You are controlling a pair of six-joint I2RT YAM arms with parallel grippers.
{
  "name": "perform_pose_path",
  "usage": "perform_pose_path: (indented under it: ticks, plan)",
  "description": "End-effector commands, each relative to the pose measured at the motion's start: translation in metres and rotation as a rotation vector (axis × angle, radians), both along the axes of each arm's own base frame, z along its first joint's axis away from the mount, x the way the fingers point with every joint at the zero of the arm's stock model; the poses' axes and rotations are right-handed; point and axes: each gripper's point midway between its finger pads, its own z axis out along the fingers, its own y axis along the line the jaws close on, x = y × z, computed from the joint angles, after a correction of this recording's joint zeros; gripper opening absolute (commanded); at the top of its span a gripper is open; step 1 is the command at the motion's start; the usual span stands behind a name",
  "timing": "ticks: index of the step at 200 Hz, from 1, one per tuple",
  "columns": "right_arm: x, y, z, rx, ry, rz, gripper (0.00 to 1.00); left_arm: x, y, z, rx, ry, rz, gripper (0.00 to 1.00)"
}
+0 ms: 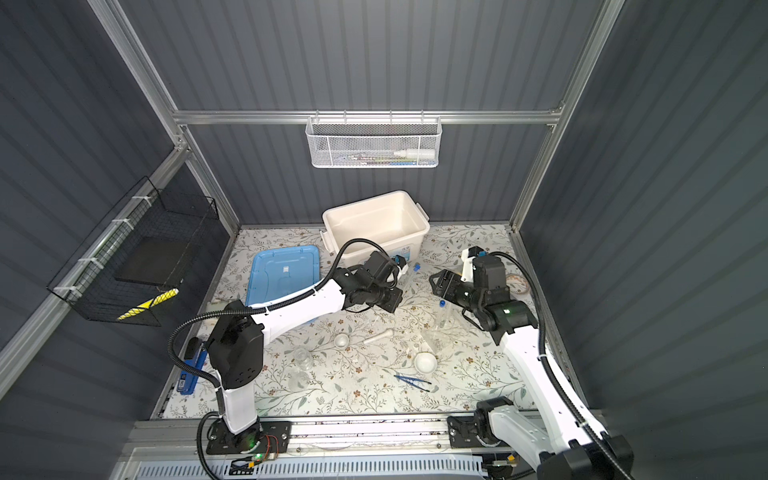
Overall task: Organize the chemistry lab equipment
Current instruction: 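Lift the tube with the left gripper while the right gripper reaches its capped end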
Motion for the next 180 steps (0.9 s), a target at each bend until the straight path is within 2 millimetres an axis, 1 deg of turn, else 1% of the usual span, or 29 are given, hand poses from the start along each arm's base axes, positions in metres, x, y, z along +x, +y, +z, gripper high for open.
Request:
perform_pose_path:
  ticks: [1,6,10,12,15,28,85,96,146,180]
  plan:
    - [0.008,0.02,0.015,0.082,-0.009,0.087,0.7,-0.007,-0.007,0.024,-0.059,-0.04,-0.048,0.09]
    - [0.009,0.021,0.013,0.084,-0.001,0.095,0.7,-0.008,-0.008,0.025,-0.064,-0.043,-0.052,0.09]
    - [0.01,0.022,0.016,0.085,-0.008,0.097,0.7,-0.008,-0.009,0.026,-0.069,-0.047,-0.053,0.09]
    - [0.014,0.022,0.009,0.082,0.016,0.097,0.69,-0.009,-0.01,0.026,-0.072,-0.048,-0.054,0.09]
    - [0.016,0.023,0.006,0.08,0.027,0.097,0.69,-0.009,-0.01,0.028,-0.078,-0.051,-0.055,0.09]
    - [0.023,0.022,0.001,0.069,0.039,0.092,0.68,-0.01,-0.011,0.032,-0.093,-0.067,-0.055,0.09]
    - [0.048,0.028,-0.009,0.083,0.096,0.104,0.65,-0.015,-0.013,0.043,-0.131,-0.105,-0.068,0.09]
    - [0.056,0.029,-0.005,0.092,0.075,0.103,0.65,-0.016,-0.013,0.044,-0.138,-0.109,-0.073,0.09]
    - [0.064,0.037,-0.008,0.138,0.083,0.12,0.6,-0.02,-0.013,0.047,-0.155,-0.116,-0.081,0.09]
    - [0.066,0.039,-0.008,0.152,0.08,0.123,0.54,-0.022,-0.015,0.046,-0.158,-0.111,-0.089,0.09]
